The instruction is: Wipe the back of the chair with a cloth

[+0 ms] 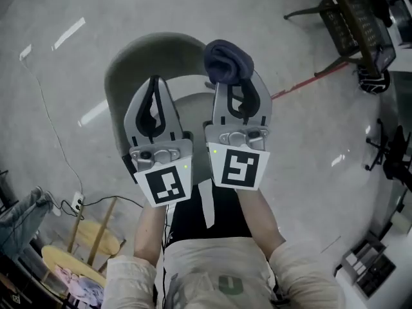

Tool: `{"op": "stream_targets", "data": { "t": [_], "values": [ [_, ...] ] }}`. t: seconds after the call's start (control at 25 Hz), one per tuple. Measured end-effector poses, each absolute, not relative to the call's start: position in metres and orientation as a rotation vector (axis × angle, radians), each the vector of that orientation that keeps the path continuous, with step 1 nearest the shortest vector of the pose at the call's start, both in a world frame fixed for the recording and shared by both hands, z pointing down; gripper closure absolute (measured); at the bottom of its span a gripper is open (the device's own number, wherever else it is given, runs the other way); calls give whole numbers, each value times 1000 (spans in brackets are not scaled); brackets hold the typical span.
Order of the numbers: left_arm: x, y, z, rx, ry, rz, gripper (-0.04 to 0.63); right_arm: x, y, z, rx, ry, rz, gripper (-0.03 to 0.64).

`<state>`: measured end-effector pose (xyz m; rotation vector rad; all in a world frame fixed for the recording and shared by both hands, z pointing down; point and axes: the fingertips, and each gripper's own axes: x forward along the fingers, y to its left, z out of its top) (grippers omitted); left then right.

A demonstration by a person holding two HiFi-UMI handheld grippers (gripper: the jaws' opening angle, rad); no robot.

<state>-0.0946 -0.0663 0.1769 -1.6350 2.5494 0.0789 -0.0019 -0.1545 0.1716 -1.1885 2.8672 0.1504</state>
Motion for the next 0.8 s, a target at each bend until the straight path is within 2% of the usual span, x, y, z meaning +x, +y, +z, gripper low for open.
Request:
{"op": "stream_targets", "data": {
  "t": [0.16, 0.36, 0.56, 0.8],
  "values": [
    [-126, -27, 116, -1440, 2618, 155, 580, -50, -124, 88, -903, 2860, 289, 557],
    [-137, 40, 59, -1340, 2674, 142, 580, -76, -57, 27, -668, 2914, 234, 557],
    [-142, 110, 22, -1170, 2721, 157, 580, -83, 13, 17, -408, 3015, 151, 557],
    [-128, 161, 32, -1052, 2813, 94, 580, -67, 53, 28, -216, 3112, 72, 557]
  ]
}}
